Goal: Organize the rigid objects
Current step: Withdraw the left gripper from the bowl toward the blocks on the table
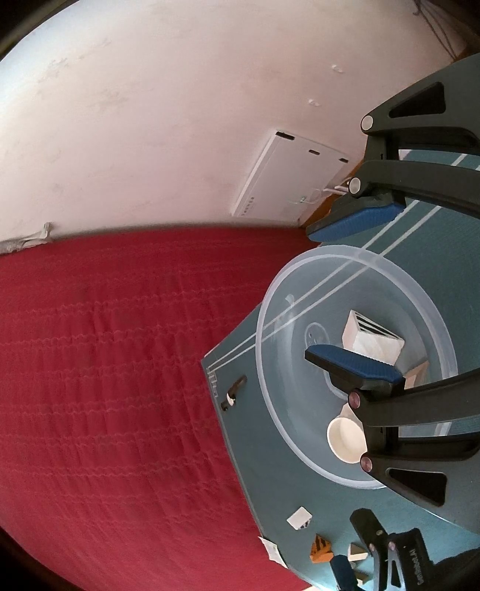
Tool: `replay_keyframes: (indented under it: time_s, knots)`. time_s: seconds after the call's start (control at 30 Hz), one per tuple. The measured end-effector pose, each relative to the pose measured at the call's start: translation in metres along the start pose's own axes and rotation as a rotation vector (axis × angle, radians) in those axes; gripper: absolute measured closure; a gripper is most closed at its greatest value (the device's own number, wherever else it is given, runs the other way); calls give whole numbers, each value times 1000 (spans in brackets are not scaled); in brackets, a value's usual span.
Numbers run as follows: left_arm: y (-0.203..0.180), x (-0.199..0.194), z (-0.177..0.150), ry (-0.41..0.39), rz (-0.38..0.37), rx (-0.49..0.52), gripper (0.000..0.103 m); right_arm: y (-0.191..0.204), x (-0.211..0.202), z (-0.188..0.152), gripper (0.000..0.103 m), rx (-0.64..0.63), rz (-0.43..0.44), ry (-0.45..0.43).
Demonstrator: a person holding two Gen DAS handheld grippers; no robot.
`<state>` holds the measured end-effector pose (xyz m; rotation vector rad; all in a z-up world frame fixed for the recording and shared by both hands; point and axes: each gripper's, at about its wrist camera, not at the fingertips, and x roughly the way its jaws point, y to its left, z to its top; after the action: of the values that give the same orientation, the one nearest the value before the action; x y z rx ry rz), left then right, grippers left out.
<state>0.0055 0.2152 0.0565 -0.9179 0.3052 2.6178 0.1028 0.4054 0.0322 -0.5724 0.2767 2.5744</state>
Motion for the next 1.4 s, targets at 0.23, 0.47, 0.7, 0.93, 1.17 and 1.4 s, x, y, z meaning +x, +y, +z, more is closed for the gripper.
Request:
replay_keyframes:
  time_s: [0.23, 0.47, 0.7, 0.93, 1.17, 1.4]
  knots:
    - [12, -4, -7, 2, 41, -12, 6, 6, -1, -1, 43, -14, 1, -1]
    - [37, -6, -15, 10, 84, -48, 6, 23, -9, -7, 43, -55, 31, 1]
    - [73, -9, -20, 18, 137, -117, 6, 51, -19, -18, 43, -116, 94, 17]
    - [112, -13, -34, 28, 209, -157, 6, 82, -35, -28, 43, -193, 157, 4]
    - [151, -16, -45, 46, 273, -219, 6, 113, -41, -40, 43, -262, 247, 46]
    - [182, -19, -48, 46, 320, -264, 6, 148, -47, -51, 43, -341, 354, 84]
